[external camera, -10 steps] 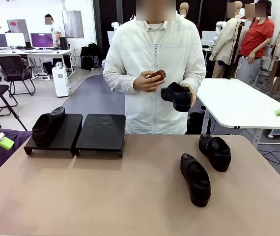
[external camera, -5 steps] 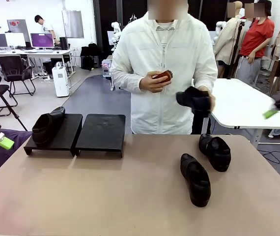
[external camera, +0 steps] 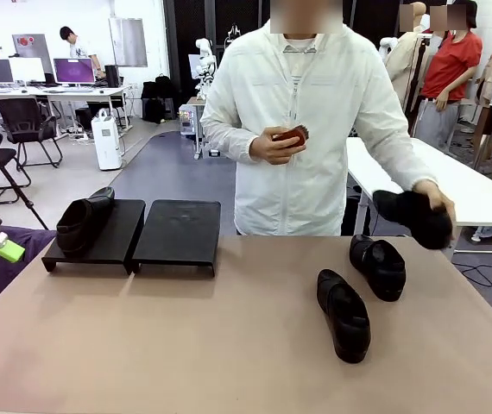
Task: Organize the shoes by placing them on the stand.
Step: Pick up one Shoe and place it in the middle of the table.
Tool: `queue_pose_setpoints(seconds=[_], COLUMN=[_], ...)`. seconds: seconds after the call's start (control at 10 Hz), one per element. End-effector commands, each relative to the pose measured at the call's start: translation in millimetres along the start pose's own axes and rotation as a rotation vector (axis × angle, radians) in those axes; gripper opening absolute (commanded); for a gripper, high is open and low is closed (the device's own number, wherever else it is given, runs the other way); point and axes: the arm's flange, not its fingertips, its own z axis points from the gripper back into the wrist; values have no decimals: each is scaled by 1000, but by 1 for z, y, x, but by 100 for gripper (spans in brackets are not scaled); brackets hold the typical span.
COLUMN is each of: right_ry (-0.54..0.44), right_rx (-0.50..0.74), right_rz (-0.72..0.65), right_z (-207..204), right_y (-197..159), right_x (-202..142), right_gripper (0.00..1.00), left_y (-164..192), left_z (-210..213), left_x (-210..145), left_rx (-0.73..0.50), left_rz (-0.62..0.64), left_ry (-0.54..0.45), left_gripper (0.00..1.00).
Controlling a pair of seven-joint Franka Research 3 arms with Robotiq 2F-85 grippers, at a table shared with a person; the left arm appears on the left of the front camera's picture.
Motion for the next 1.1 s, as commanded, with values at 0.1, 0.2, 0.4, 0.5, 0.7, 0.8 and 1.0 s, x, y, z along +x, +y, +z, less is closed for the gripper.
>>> queue_pose_setpoints(seconds=[0.1, 0.2, 0.4, 0.5, 0.7, 0.8, 1.0], right_ry=[-69, -78, -92, -91, -67, -37, 80], right_rx=[-23, -17, -8, -5, -29, -38, -117], right_rz=[-150, -160, -166, -162, -135, -85, 50], right_z=[26, 33, 38, 38, 30, 16, -50], right_y=[-33, -43, -53, -54, -44, -29, 26], right_x=[-15, -23, -32, -34, -34, -30, -13], right_gripper=[100, 100, 100, 100, 100, 100, 100], left_y=[2, 2, 2, 2, 2, 2, 2], left_z=[2, 2, 2, 2, 2, 2, 2], left_x=[-1, -1, -1, -1, -1, -1, -1], left_rx=[-17, -17, -17, -17, -17, -17, -17], left_rz=[-12, -12, -12, -12, -12, -12, -12], left_ry=[1, 1, 1, 1, 1, 1, 1], left_gripper=[100, 100, 100, 100, 100, 100, 100])
